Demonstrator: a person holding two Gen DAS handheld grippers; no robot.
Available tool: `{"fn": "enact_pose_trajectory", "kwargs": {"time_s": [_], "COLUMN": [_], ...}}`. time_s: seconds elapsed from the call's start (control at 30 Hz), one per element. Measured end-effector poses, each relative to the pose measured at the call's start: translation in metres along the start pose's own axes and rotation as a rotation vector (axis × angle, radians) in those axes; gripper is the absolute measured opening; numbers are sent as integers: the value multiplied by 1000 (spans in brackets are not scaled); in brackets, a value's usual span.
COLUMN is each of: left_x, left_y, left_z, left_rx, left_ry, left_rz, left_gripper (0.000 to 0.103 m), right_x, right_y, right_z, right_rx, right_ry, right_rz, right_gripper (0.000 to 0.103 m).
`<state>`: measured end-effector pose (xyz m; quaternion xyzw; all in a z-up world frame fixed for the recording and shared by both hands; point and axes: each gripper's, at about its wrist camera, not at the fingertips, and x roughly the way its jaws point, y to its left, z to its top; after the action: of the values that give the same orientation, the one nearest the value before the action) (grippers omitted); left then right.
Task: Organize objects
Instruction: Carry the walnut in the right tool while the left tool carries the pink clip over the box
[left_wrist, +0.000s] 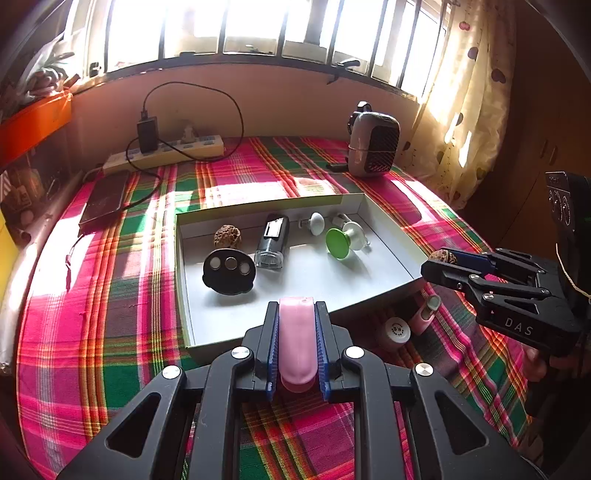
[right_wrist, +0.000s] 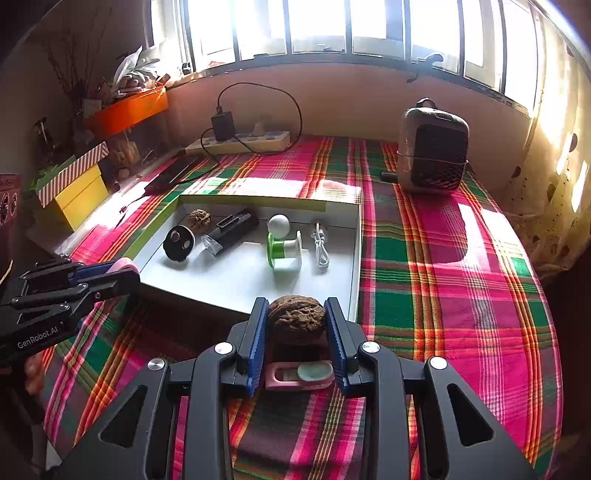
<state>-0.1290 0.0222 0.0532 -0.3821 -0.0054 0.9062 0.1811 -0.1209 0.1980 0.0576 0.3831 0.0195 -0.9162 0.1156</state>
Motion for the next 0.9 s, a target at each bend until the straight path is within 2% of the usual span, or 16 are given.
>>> {"fn": "enact_pose_trajectory", "kwargs": {"time_s": [0.53, 0.9], "left_x": [19, 33], "left_y": [14, 21], "left_z": [10, 13], "left_rx": [-30, -37], "left_ry": [12, 31], "left_rz": [13, 13], "left_gripper": [16, 16], "right_x": [38, 67], "right_y": [14, 34], "right_z": [30, 48], "right_rx": [-25, -100], "right_ry": [22, 58], "right_rz": [70, 115], "right_gripper": [32, 32]}}
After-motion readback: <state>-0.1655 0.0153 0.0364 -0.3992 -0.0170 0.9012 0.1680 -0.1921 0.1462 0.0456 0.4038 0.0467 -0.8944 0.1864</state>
